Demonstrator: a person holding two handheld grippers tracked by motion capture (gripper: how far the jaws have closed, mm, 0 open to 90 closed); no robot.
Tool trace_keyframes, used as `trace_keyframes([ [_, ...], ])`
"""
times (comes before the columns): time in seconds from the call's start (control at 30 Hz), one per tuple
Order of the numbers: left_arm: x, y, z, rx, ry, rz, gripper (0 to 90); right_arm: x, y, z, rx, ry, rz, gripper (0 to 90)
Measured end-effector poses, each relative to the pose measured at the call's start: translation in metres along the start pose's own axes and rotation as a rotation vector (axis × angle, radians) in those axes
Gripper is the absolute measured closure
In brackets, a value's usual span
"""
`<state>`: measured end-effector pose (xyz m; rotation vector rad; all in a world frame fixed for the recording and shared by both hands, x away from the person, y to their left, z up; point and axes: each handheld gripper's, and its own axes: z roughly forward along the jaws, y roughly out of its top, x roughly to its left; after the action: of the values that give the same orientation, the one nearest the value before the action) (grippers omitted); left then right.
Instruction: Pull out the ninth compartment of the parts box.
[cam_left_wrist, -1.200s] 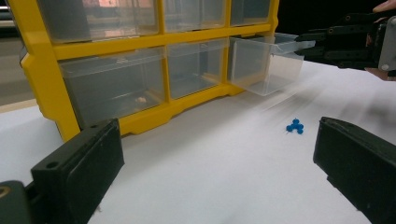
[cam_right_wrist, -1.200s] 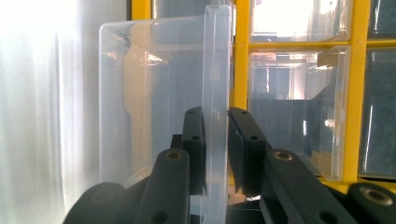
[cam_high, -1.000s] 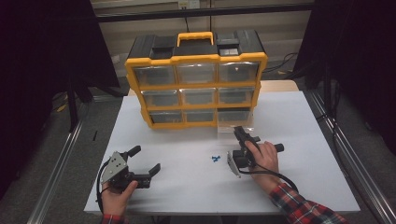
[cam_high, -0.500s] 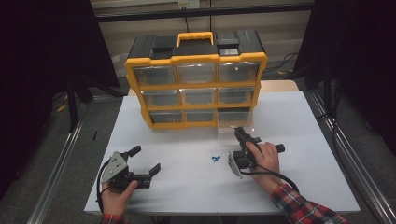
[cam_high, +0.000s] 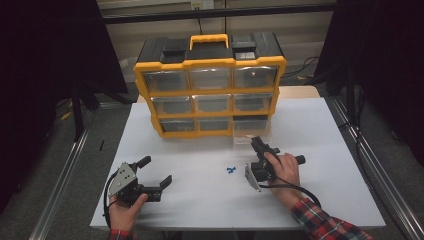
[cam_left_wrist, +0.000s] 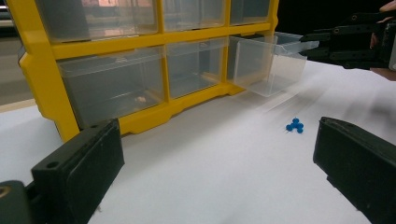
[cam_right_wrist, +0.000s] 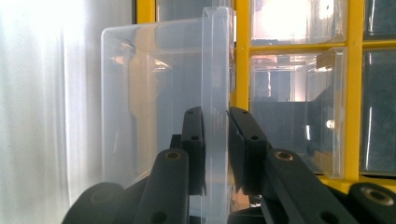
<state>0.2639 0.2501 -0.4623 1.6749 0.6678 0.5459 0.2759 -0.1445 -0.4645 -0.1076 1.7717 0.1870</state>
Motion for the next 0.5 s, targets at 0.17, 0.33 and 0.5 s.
trace_keyframes([
  [0.17,0.0001,-0.0003,0.0004,-0.006,-0.007,-0.004,1.6,0.0007,-0.0003,-0.0013,0.004,-0.009,0.021,76.6],
  [0.33,0.0000,-0.0004,0.0007,-0.003,-0.006,-0.003,1.6,0.0026,-0.0009,-0.0029,-0.001,-0.027,0.076,70.6],
  [0.5,-0.0001,-0.0004,0.0007,-0.003,-0.006,-0.004,1.6,0.0037,-0.0020,-0.0054,0.006,-0.033,0.190,66.0],
])
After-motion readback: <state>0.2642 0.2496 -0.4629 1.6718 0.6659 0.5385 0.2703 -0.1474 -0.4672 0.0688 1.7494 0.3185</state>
